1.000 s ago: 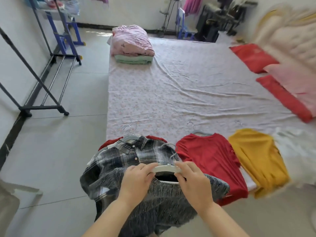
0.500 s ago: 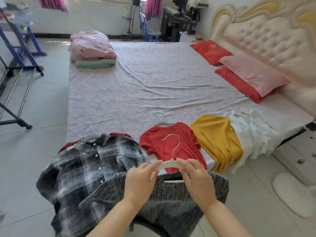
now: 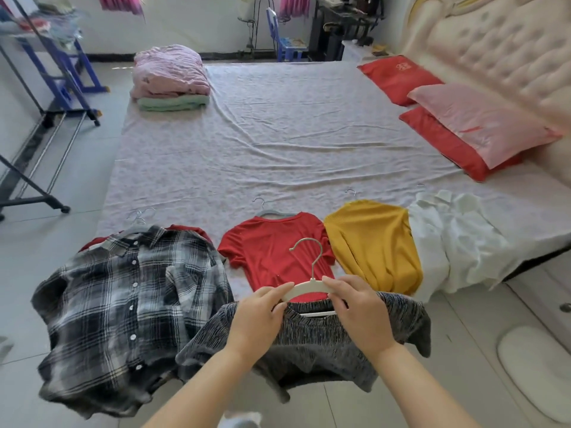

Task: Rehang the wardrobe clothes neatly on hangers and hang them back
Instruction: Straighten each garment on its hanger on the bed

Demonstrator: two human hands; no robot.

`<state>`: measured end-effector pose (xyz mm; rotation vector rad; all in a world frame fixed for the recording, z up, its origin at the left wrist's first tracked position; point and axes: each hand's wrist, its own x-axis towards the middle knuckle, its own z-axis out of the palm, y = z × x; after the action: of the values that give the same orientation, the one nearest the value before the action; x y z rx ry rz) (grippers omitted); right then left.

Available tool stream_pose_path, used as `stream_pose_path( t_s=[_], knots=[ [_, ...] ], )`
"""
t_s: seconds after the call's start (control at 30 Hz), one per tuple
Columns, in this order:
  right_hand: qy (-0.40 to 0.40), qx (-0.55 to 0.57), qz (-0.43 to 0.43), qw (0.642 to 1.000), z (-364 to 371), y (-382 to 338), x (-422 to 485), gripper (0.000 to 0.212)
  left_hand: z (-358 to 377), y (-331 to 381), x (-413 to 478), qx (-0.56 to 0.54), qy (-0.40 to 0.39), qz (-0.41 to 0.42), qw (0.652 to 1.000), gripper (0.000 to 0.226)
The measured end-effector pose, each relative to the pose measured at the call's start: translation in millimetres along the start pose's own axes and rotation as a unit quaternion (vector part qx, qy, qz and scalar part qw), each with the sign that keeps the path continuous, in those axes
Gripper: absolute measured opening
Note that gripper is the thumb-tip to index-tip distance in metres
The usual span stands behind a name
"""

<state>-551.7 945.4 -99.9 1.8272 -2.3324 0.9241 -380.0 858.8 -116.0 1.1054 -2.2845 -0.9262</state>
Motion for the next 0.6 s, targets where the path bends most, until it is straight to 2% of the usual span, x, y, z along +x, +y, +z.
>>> stream_pose_path(
  t_s=[0.3, 0.6],
  knots=[
    [-0.031, 0.036, 0.012, 0.999, 37, 38, 81, 0.033, 12, -25, 83, 0.006, 0.009, -0.013, 1.0, 0.041],
    [-0.099, 0.06, 0.061, 0.991, 92, 62, 187, 0.031, 3, -71, 189, 0.0, -0.012, -0.046, 0.999, 0.042]
  ],
)
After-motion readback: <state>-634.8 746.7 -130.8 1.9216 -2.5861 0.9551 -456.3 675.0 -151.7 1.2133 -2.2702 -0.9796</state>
